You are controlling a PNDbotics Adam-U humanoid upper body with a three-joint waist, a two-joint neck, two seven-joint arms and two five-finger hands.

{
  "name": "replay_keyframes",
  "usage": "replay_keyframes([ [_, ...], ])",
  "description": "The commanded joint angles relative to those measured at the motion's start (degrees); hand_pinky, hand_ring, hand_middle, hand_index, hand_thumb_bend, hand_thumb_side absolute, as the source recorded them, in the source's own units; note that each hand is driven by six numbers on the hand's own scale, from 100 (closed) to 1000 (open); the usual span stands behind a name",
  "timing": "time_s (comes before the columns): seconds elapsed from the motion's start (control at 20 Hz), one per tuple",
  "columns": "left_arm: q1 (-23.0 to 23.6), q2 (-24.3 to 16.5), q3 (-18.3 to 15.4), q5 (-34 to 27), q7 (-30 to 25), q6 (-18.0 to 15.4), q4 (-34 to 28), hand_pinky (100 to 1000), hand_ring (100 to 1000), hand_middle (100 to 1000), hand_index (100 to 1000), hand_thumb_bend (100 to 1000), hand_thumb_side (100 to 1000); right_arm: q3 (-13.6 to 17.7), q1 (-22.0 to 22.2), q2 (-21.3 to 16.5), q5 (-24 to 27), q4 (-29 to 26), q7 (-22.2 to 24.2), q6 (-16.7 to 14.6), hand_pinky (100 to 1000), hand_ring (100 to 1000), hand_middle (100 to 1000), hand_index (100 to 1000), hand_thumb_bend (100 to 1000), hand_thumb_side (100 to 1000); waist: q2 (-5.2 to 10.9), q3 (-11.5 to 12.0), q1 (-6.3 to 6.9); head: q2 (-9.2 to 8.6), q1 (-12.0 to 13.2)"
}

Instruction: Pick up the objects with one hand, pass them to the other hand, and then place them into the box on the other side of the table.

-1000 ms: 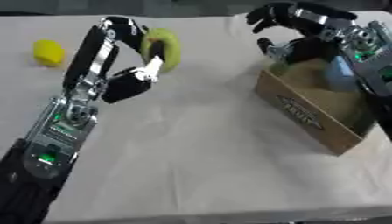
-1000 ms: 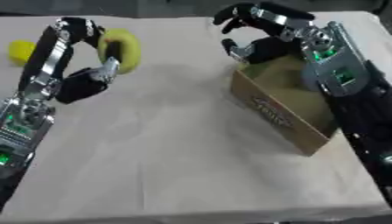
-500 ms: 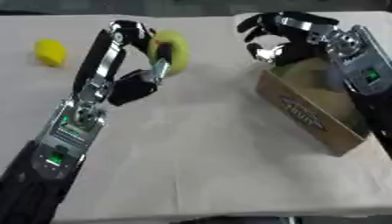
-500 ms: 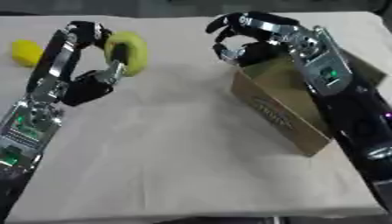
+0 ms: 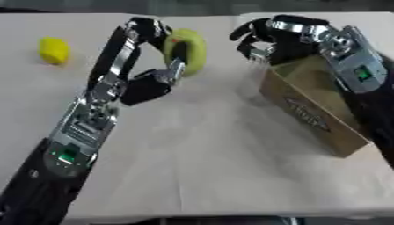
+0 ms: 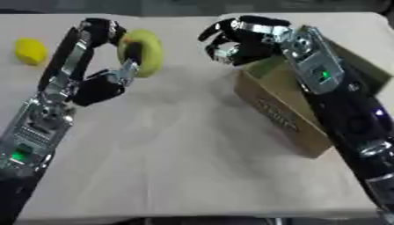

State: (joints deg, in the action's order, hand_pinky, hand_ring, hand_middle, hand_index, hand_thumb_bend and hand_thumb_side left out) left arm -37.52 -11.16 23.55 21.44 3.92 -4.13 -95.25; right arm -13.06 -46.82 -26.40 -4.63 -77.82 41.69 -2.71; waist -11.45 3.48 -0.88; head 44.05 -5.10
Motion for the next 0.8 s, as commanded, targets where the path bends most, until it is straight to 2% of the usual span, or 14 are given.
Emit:
replay_keyframes([
  [0.05,-1.46,0.54,0.16,-0.25,-0.26,-0.39,-0.41,589,464,394,453,100,471,0.08,-1.43,-0.34,1.83,-1.87,1.05,1.0,958,800,890,850,100,478,1.63,0.02,-0.89,0.07,0.1],
  [0.15,-1.5,0.87,0.18,-0.22,-0.17,-0.46,0.3,589,463,393,453,100,472,-0.03,-1.38,-0.23,2.88,-2.45,1.7,1.8,956,792,895,856,100,467,1.65,0.03,-0.91,0.07,0.2],
  [0.25,-1.53,1.11,0.14,-0.22,0.02,-0.54,0.94,589,462,393,453,100,471,-0.14,-1.28,-0.25,3.82,-3.1,2.56,2.59,957,789,903,865,100,416,1.66,0.04,-0.9,0.07,0.29],
  [0.4,-1.64,1.53,0.0,-0.2,0.16,-0.61,1.61,589,462,393,453,100,471,-0.08,-1.28,-0.16,4.34,-4.04,3.46,3.17,954,785,912,872,100,220,1.65,0.06,-0.82,0.07,0.32],
  [0.8,-1.87,2.88,-0.06,0.0,0.17,-1.05,2.33,589,462,393,453,100,471,-0.18,-1.02,0.98,1.41,-4.74,2.48,1.44,960,794,914,858,100,215,1.62,0.22,-0.7,0.07,0.43],
])
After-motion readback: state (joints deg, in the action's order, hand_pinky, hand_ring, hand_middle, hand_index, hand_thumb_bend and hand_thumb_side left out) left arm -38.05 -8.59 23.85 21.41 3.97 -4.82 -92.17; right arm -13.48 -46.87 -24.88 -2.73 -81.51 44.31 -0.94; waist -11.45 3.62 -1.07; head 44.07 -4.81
